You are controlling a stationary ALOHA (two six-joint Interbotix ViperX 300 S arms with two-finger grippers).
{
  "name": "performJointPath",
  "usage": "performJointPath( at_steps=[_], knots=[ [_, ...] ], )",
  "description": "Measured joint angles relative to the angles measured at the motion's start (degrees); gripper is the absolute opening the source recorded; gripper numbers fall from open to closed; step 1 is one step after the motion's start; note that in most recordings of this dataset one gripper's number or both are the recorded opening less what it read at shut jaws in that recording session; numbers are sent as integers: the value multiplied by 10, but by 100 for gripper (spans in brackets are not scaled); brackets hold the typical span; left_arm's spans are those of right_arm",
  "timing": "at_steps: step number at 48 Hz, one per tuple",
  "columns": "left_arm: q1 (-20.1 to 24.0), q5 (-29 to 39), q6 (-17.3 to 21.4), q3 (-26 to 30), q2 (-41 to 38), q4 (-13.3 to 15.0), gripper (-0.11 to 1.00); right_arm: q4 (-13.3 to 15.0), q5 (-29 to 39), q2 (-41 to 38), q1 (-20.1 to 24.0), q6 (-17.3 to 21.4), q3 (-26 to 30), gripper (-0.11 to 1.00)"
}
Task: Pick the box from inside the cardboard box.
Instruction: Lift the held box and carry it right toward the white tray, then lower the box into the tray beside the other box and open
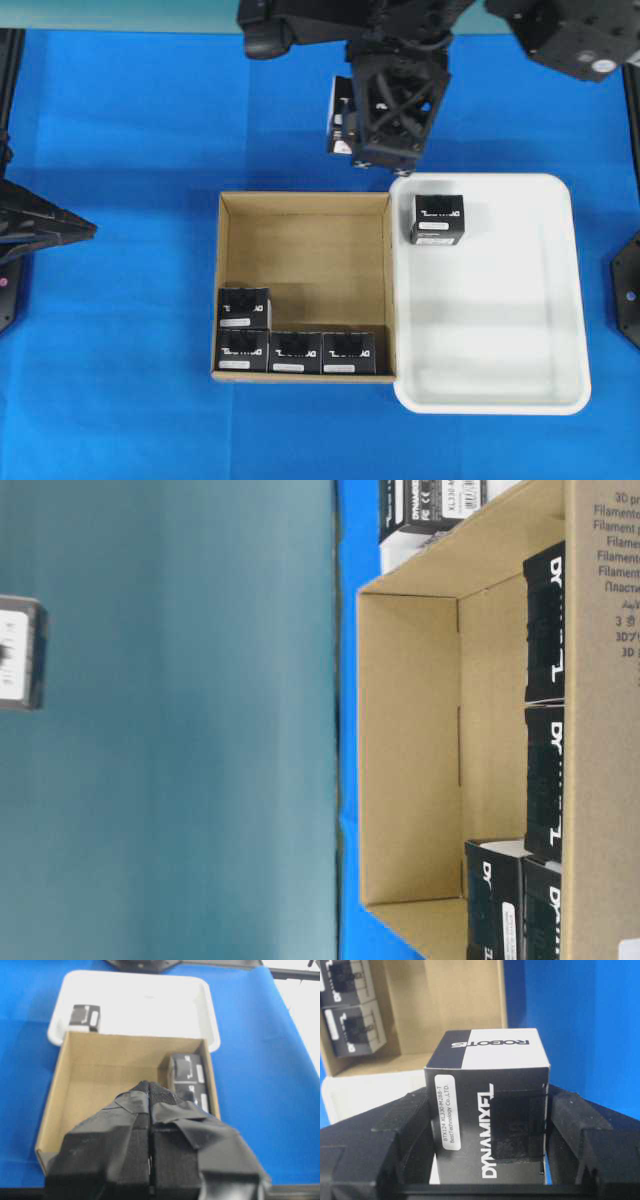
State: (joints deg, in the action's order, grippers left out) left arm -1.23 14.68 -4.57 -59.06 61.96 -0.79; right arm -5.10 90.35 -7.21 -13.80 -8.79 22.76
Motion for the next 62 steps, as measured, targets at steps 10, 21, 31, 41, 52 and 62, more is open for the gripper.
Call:
performJointPath(
  at_steps=[10,21,31,41,52,62],
  knots=[
    [-3,0,-1,0,2,0,-7,8,6,59,-5,0,-49,63],
    [-5,0,-1,0,2,0,-7,11,9,142,-27,-3,-128,63],
    [-5,0,2,0,2,-1,-7,11,-7,203,-48,-32,-252,63],
    [-6,0,-2,0,3,0,-7,11,-97,243,-67,-71,-381,63],
    [-6,0,-1,0,3,-1,-7,11,-185,273,-70,-120,-491,63],
    [-4,0,-1,0,1,-1,-7,11,-243,274,-71,-149,-571,63]
  ],
)
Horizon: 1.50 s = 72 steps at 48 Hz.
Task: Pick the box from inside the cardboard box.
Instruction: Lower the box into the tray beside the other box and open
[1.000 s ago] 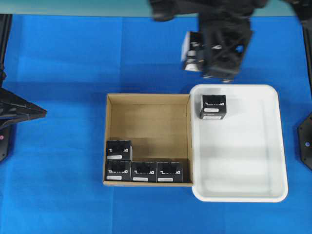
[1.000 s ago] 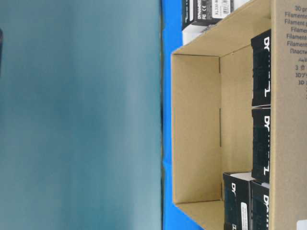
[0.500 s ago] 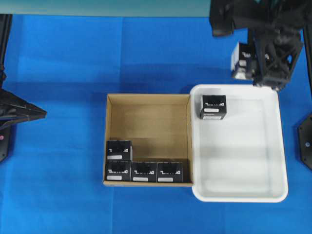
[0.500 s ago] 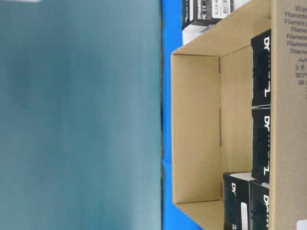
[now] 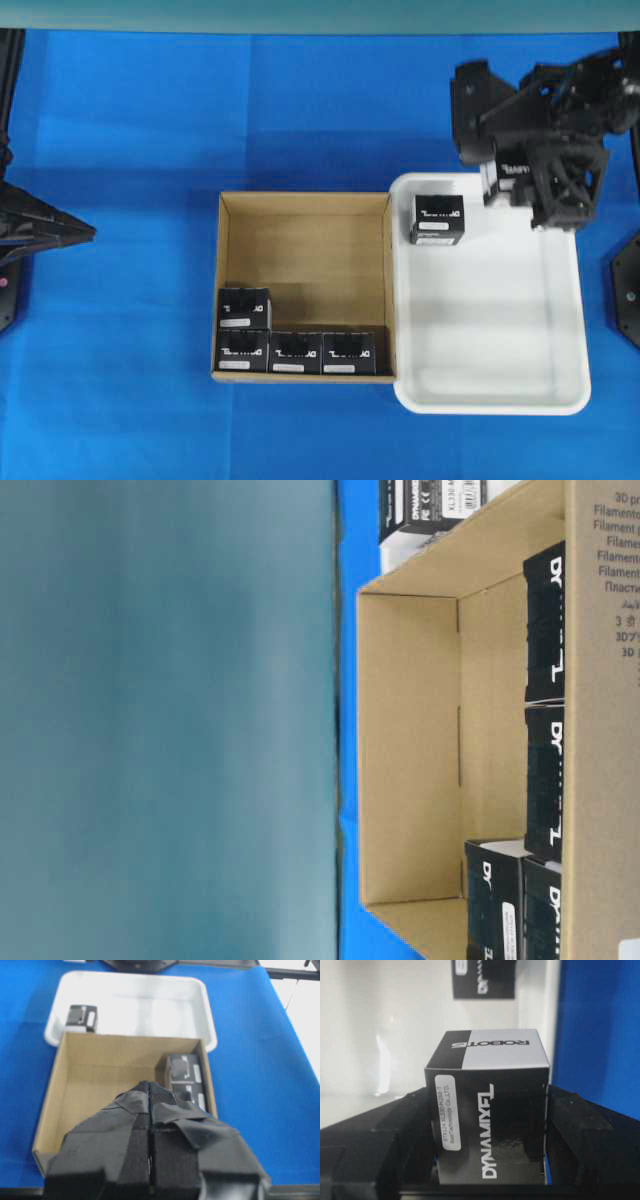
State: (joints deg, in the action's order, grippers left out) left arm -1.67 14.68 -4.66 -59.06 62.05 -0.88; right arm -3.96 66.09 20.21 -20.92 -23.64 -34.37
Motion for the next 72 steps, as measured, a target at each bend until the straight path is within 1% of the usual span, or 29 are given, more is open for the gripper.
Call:
performJointPath(
  at_steps=[6,16,25,31,42,56,64,72],
  knots=[
    [0,-1,0,0,1,0,-7,0,-48,-4,0,0,-41,63],
    [1,-2,-1,0,-2,0,-7,0,-127,-25,0,-1,-89,63],
    [0,-4,-1,0,-3,0,-7,-4,-172,-60,1,-2,-115,63],
    [0,-9,-1,0,-7,0,-7,-5,-200,-82,2,-4,-120,63],
    [1,-11,-1,3,-14,0,-7,-5,-215,-109,-1,-4,-123,63],
    [1,-14,-1,4,-16,0,-7,-6,-227,-120,-1,-2,-134,63],
    [1,-14,-1,4,-17,1,-7,-7,-259,-121,-1,4,-146,63],
    [1,-14,-1,4,-17,0,-7,-7,-275,-127,-3,7,-149,63]
  ],
)
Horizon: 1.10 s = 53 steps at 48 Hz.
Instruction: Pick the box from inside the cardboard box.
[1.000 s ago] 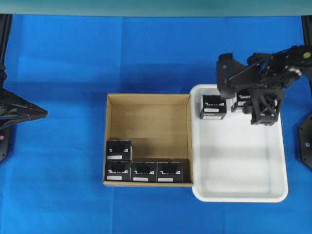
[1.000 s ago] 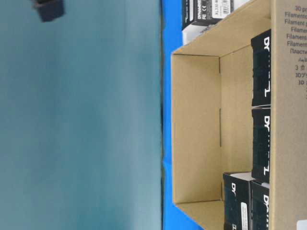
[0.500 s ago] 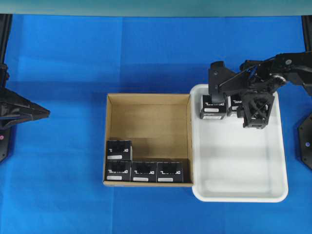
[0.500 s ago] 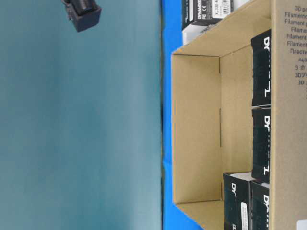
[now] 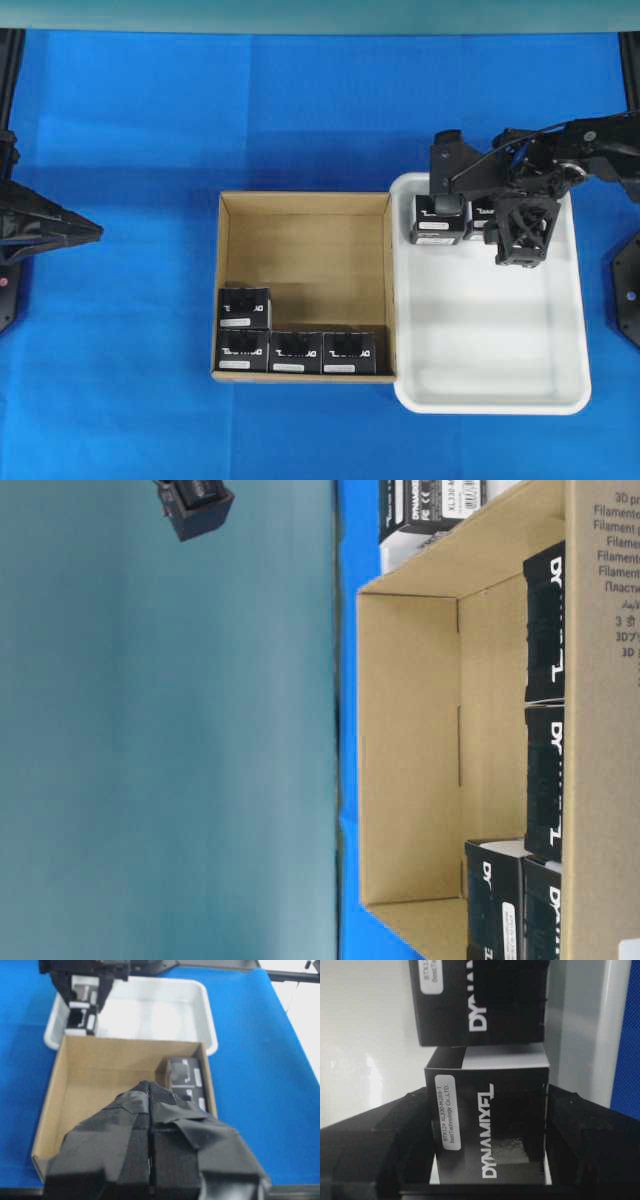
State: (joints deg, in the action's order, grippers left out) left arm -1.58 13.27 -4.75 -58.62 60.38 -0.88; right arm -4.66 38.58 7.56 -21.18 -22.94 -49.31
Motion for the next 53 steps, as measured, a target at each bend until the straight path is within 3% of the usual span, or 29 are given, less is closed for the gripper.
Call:
performJointPath(
  at_steps=[24,30,33,44,53],
  knots=[
    [0,0,-1,0,0,1,-7,-15,1,-5,-1,1,0,63],
    [-1,0,-2,0,0,0,-7,-20,2,-7,-1,3,0,90],
    [0,1,-3,0,0,1,-7,-20,2,-8,-1,4,0,98],
    [0,1,-21,0,0,0,-7,-20,5,-11,-1,4,13,96],
    [0,2,-21,0,-2,0,-7,-21,52,11,-1,4,35,96]
  ],
)
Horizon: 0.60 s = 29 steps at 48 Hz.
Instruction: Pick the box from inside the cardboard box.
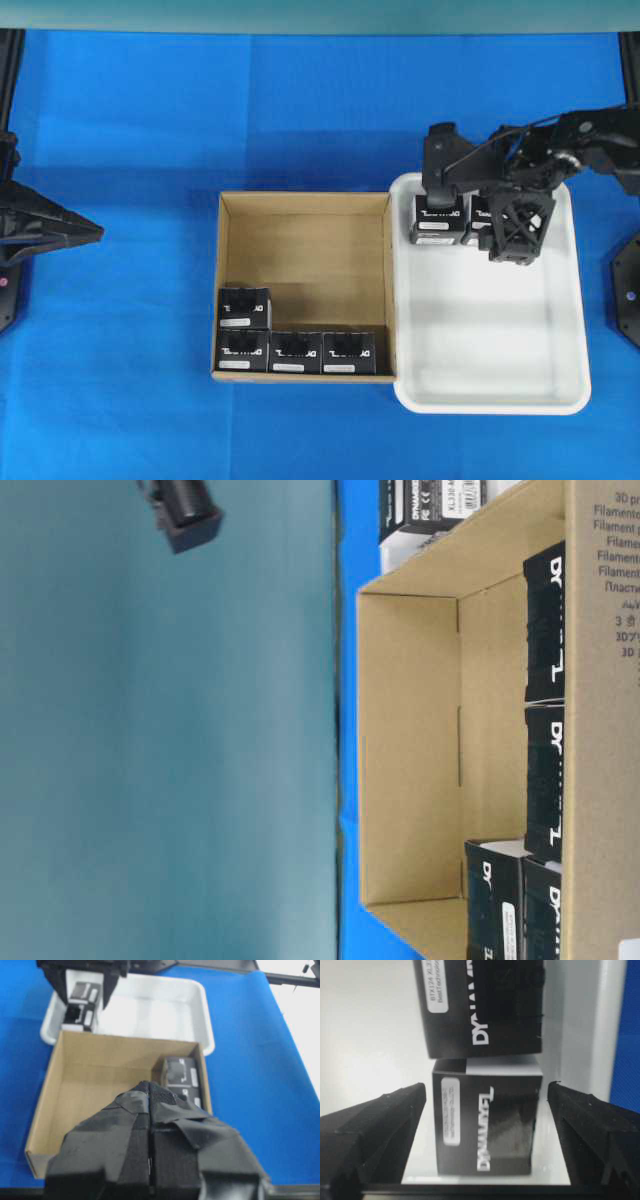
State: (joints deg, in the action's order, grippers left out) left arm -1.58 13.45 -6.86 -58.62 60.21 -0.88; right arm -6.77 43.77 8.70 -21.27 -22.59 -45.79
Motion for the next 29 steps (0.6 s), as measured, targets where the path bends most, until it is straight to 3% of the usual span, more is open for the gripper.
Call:
performJointPath(
  at_steps=[15,29],
  knots=[
    [0,0,4,0,0,1,-7,0,79,79,-20,0,46,96],
    [0,7,5,0,1,1,-7,0,111,134,-27,1,56,96]
  ],
)
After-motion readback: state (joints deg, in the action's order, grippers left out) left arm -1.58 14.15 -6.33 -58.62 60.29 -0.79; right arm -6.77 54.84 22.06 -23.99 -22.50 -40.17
